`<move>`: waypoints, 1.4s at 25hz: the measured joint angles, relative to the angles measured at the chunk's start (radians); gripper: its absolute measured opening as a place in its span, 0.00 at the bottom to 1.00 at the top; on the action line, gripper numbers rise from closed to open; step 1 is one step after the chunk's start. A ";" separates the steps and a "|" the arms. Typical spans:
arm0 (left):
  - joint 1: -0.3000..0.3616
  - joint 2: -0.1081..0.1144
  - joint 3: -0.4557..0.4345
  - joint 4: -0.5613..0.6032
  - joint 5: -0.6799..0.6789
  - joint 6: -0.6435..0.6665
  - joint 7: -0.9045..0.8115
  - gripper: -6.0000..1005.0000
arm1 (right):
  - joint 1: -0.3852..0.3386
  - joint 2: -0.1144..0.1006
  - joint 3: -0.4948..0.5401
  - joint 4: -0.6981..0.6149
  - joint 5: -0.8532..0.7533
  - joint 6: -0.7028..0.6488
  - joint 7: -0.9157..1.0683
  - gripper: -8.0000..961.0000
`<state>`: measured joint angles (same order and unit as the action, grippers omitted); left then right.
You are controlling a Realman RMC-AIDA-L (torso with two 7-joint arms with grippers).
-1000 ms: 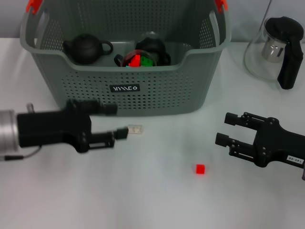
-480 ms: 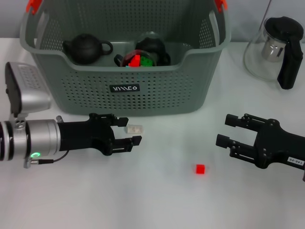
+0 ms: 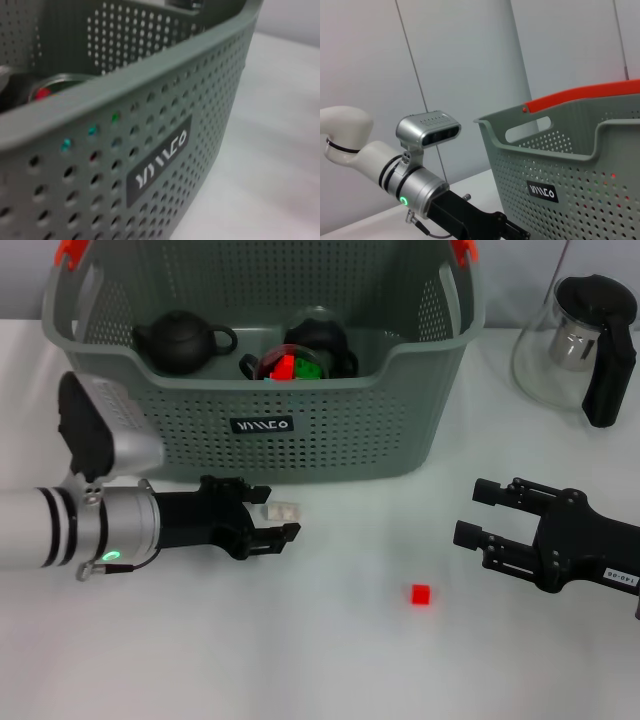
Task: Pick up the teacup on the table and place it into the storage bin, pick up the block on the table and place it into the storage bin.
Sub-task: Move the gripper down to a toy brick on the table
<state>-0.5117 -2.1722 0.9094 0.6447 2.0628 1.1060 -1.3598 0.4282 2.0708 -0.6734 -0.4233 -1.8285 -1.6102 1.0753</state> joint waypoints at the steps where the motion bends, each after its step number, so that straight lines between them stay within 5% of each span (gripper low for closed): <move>1: -0.004 0.000 0.005 -0.009 0.000 -0.013 0.000 0.67 | 0.000 0.000 0.000 0.000 0.000 0.000 0.000 0.71; 16: -0.037 0.001 0.046 -0.055 0.006 -0.029 -0.004 0.67 | -0.006 0.001 0.000 0.000 0.000 -0.001 -0.002 0.71; 25: -0.016 0.005 0.046 -0.016 0.045 0.184 -0.030 0.67 | -0.006 0.000 0.000 0.001 0.000 -0.003 -0.003 0.71; 35: -0.010 -0.001 0.044 -0.001 0.012 0.035 0.002 0.66 | -0.007 0.000 0.000 0.007 0.000 0.000 -0.009 0.71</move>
<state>-0.5221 -2.1732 0.9533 0.6442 2.0747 1.1413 -1.3573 0.4209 2.0709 -0.6734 -0.4163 -1.8284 -1.6097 1.0660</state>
